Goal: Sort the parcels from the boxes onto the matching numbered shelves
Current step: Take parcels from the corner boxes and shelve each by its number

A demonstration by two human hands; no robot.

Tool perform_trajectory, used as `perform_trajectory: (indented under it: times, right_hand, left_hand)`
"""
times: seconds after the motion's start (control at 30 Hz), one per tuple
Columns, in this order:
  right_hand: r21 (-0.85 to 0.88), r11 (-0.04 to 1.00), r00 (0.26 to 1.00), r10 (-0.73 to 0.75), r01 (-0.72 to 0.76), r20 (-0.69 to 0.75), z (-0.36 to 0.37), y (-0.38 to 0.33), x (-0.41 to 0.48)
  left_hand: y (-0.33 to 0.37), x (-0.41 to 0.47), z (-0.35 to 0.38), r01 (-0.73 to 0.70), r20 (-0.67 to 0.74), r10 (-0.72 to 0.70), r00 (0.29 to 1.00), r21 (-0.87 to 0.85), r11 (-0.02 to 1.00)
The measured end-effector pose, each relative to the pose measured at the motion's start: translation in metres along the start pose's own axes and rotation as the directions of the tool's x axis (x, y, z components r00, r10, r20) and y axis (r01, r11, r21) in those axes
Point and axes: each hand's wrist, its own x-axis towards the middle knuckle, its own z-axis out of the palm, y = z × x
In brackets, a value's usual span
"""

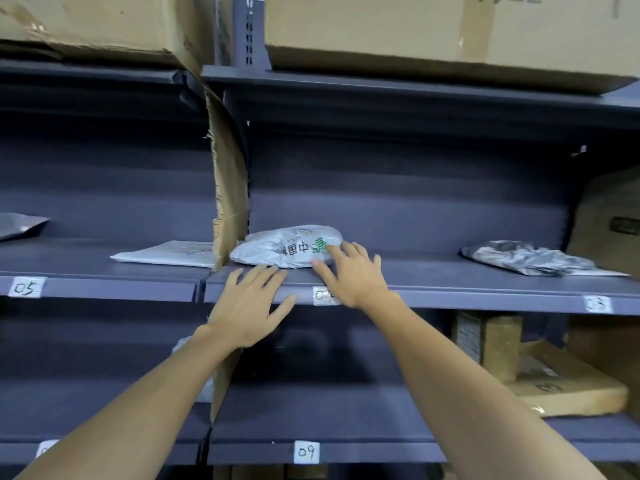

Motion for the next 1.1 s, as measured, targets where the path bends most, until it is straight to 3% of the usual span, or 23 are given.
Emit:
perform_trajectory:
  times: [0.13, 0.63, 0.97, 1.1]
  right_hand:
    - [-0.043, 0.998, 0.999, 0.045, -0.044, 0.016, -0.010, 0.023, -0.046]
    - [-0.251, 0.918, 0.942, 0.331, -0.309, 0.051, -0.074, 0.167, -0.207]
    - [-0.322, 0.825, 0.863, 0.503, -0.464, 0.046, -0.137, 0.321, -0.351]
    - [-0.357, 0.753, 0.798, 0.602, -0.552, 0.037, -0.165, 0.384, -0.413]
  left_hand:
    - [0.031, -0.009, 0.003, -0.011, -0.017, 0.011, 1.000, -0.002, 1.000]
    - [0.231, -0.001, -0.008, -0.337, -0.010, 0.343, 0.939, -0.210, 0.918]
    - [0.427, 0.010, -0.013, -0.437, 0.114, 0.504, 0.856, -0.361, 0.824]
    - [0.519, 0.010, -0.018, -0.500, 0.085, 0.574, 0.815, -0.397, 0.769]
